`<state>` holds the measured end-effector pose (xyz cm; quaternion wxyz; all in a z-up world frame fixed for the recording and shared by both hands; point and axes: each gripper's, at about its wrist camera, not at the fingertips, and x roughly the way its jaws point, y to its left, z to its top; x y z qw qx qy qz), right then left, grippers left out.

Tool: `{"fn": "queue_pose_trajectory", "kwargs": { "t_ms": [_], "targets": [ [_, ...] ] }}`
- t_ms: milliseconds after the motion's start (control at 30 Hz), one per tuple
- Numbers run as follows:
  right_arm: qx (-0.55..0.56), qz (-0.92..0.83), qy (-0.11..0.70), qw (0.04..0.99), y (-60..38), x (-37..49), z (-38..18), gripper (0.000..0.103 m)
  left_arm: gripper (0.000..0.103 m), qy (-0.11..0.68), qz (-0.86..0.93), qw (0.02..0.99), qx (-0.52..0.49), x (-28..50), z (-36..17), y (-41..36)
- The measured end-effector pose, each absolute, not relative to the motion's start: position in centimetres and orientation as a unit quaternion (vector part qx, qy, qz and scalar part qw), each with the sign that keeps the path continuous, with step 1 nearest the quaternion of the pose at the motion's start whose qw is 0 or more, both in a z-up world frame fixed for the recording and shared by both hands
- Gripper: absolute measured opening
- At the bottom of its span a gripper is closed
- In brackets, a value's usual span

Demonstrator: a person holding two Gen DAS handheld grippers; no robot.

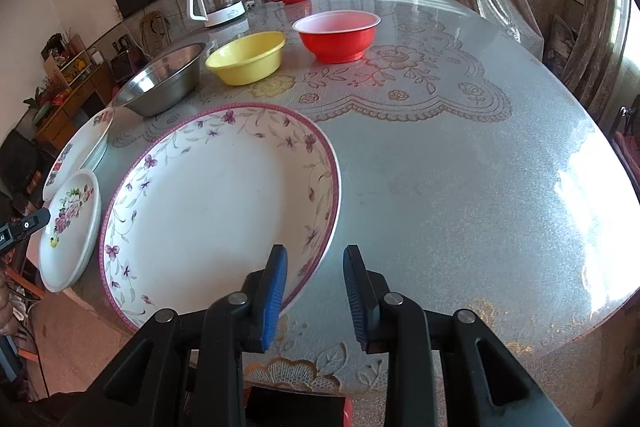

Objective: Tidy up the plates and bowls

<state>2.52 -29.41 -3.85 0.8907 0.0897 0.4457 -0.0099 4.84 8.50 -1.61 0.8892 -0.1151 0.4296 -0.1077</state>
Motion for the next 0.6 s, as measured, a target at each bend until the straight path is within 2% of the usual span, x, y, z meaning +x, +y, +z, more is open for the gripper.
{"fn": "queue_pose_trajectory", "kwargs": {
  "t_ms": [233, 600],
  "targets": [
    [0.126, 0.017, 0.405, 0.905, -28.7, 3.9, -1.5, 0.03, 0.021, 0.423, -0.075, 0.891, -0.149, 5.0, -1.7, 11.7],
    [0.047, 0.19, 0.422, 0.885, -15.4, 9.5, -1.2, 0.035, 0.025, 0.423, -0.03, 0.873, -0.241, 6.5, -3.2, 17.9]
  ]
}}
